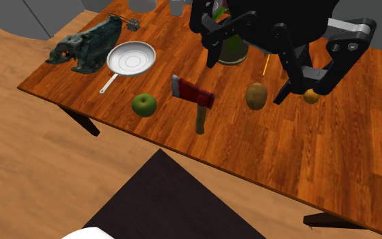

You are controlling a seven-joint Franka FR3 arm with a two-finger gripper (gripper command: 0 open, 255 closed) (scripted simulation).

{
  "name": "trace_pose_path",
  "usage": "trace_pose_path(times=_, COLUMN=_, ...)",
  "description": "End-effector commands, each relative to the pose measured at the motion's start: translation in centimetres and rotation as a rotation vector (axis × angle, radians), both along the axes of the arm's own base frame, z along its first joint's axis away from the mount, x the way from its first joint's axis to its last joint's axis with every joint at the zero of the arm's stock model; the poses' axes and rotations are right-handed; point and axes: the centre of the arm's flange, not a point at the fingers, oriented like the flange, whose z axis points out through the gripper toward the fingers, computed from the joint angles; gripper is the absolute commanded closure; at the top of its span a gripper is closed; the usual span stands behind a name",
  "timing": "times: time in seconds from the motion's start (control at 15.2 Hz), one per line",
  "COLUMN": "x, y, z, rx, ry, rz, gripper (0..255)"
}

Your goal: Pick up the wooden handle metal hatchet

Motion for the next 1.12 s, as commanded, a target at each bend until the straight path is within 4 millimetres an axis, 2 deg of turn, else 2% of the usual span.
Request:
trace_pose_path(times=0.0, x=0.0, y=0.0, z=0.0, rx=0.000, ry=0.000, rz=0.000, gripper=0)
trace_pose_path(times=0.53, x=2.8, y=6.7, z=-8.0, rx=-0.011, ry=0.035, rz=-0.347, gripper=0)
trace_pose_path(times=1.06, x=7.3, y=12.0, z=-16.3, rx=-0.022, ry=0.069, rz=-0.693, gripper=0)
